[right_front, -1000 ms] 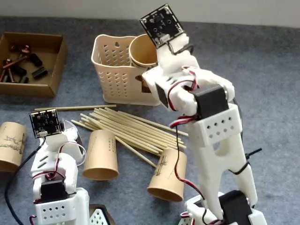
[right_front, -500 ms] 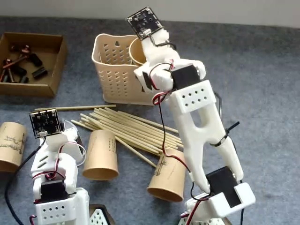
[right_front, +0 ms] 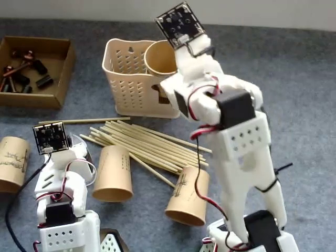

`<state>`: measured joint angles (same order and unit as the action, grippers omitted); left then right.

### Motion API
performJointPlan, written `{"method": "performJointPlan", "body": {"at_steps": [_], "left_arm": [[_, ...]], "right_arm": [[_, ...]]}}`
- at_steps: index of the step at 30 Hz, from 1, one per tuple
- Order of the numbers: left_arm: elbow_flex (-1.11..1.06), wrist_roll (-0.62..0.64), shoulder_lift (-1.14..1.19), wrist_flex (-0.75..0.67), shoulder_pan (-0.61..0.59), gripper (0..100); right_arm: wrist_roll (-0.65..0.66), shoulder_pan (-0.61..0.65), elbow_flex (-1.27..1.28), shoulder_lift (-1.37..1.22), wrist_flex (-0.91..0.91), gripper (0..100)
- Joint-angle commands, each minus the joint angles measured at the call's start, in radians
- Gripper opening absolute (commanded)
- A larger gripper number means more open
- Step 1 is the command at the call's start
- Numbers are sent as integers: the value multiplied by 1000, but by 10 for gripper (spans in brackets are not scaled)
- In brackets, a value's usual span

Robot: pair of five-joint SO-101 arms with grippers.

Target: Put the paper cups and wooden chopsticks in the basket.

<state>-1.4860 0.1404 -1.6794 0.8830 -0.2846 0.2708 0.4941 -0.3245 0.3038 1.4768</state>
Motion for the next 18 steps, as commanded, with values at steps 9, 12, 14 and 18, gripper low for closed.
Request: {"method": "performJointPlan", "body": {"at_steps": [9,12,14,18], "left_arm": [[4,0,-7,-17,-12,11],[4,0,-7,-17,-13,11],[4,0,-7,-17,-13,11],[4,0,-7,-18,-13,11]], "right_arm": [[-8,70,-28,182,286,74],[-3,76,62,266,285,76],[-3,107,159,331,285,77],[-3,136,372,470,283,77]]}}
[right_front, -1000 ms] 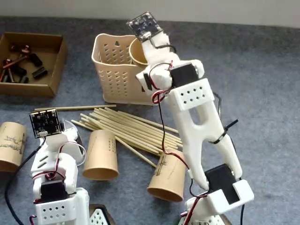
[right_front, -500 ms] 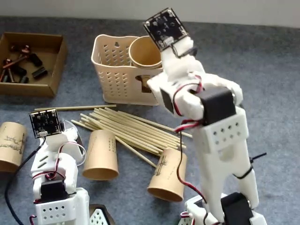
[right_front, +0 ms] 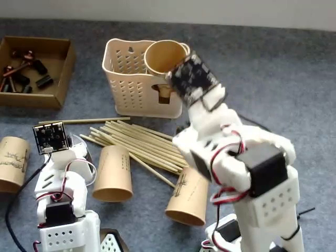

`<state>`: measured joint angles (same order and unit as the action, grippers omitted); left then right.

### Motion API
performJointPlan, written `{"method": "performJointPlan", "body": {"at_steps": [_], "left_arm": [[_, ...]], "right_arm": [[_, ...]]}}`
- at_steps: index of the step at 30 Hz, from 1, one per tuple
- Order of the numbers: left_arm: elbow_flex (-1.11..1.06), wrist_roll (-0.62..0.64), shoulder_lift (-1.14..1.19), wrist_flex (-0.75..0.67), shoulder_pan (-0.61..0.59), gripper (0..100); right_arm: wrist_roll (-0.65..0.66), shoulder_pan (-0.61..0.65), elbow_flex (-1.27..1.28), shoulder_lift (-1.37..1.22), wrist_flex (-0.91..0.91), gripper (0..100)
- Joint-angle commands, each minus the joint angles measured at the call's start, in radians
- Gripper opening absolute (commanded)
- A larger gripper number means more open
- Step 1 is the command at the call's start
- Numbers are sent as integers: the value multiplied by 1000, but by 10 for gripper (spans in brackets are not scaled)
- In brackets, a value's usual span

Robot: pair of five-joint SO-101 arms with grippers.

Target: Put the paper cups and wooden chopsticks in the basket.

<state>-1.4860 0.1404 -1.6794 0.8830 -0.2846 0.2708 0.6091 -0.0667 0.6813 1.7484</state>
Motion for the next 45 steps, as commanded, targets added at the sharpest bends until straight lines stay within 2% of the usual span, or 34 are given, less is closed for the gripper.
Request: {"method": "performJointPlan", "body": {"at_steps": [1,5,10,16,19,21,24,29,33,40,45], "left_arm": [[4,0,-7,-18,-13,11],[4,0,-7,-18,-13,11],[4,0,-7,-18,-13,11],[4,0,-7,-18,-13,11],[2,0,-7,-18,-13,11],[2,0,-7,-18,-13,11],[2,0,-7,-18,-13,11],[2,0,-7,-18,-13,11],[2,0,-7,-18,-13,11],[2,0,-7,-20,-13,11],[2,0,-7,-20,-13,11]], "right_arm": [[-3,30,159,125,12,77],[-3,42,326,272,12,77],[-5,128,498,456,10,78],[-5,200,710,630,10,162],[-2,199,771,696,-15,173],[44,200,788,730,-24,174],[155,197,831,751,-54,174],[233,199,1009,753,-137,174],[236,202,1101,753,-171,175],[232,361,1119,750,-193,221],[236,369,1168,748,-213,221]]}}
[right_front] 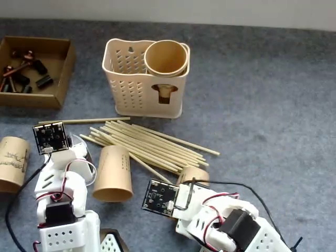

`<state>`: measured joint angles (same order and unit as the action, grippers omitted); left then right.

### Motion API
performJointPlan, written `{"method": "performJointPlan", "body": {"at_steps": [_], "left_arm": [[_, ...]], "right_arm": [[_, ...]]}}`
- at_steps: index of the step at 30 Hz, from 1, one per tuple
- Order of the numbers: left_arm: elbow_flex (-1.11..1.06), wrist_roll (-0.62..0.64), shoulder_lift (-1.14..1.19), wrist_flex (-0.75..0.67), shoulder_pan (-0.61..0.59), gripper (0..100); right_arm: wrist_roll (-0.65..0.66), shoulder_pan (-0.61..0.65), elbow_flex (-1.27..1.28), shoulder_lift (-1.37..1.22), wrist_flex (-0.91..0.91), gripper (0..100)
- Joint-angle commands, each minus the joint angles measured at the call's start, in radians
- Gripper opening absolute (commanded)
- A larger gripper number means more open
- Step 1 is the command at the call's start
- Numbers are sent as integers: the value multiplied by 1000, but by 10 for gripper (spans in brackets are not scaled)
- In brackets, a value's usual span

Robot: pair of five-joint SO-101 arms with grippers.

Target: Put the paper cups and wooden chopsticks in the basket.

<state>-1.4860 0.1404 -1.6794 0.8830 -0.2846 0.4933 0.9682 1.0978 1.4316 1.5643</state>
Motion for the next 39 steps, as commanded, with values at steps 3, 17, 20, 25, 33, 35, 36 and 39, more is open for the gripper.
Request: {"method": "performJointPlan", "body": {"at_steps": [3,17,20,25,33,35,36,39], "left_arm": [[2,0,-7,-20,-13,11],[2,0,-7,-20,-13,11],[2,0,-7,-20,-13,11],[2,0,-7,-20,-13,11],[2,0,-7,-20,-12,11],[2,0,-7,-20,-12,11],[2,0,-7,-20,-12,11],[2,0,-7,-20,-12,11]], "right_arm": [[14,10,4,-2,-28,221],[14,13,-120,-73,19,221],[14,15,-125,-71,67,221],[15,16,-70,-73,61,221],[15,12,-10,-73,39,221],[14,10,-8,-73,30,220],[14,8,-8,-73,22,220],[14,-30,2,-74,-1,220]]}}
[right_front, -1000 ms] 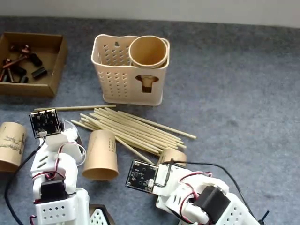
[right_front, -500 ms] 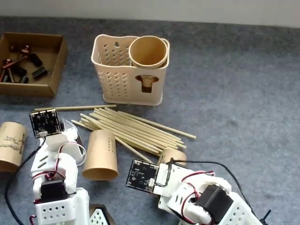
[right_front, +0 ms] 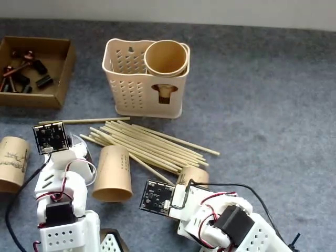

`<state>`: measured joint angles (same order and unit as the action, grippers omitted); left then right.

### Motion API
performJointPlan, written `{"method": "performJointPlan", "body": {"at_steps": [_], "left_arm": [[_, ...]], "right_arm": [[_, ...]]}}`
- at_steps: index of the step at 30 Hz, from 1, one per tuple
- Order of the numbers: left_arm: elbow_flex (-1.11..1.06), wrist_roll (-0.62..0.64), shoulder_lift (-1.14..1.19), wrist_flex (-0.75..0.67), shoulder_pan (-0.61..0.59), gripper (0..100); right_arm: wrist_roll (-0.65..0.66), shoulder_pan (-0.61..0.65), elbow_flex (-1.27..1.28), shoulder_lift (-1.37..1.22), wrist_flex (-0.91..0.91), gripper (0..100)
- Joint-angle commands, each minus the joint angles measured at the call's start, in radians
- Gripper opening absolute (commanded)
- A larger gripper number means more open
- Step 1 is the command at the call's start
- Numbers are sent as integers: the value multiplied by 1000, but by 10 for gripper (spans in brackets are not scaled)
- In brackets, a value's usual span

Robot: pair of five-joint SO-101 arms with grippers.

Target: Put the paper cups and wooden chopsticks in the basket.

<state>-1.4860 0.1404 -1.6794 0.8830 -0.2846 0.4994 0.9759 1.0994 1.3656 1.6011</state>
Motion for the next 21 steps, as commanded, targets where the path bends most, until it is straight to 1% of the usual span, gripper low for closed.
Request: {"method": "performJointPlan", "body": {"at_steps": [1,4,7,10,12,15,21], "left_arm": [[2,0,-7,-20,-12,11],[2,-29,-7,-20,-12,11],[2,-35,-7,-20,-12,11],[2,-37,-7,-20,-12,11],[2,-37,-7,-20,-12,11],[2,-37,-7,-20,-12,11],[2,-38,-7,-20,-12,11]], "right_arm": [[8,-59,12,-8,-45,220],[9,-142,18,-7,-73,220],[97,-223,24,-7,-90,210],[181,-294,24,-2,-114,126],[215,-340,24,-2,-150,63],[213,-398,18,-2,-200,10],[213,-496,-24,-1,-209,7]]}}
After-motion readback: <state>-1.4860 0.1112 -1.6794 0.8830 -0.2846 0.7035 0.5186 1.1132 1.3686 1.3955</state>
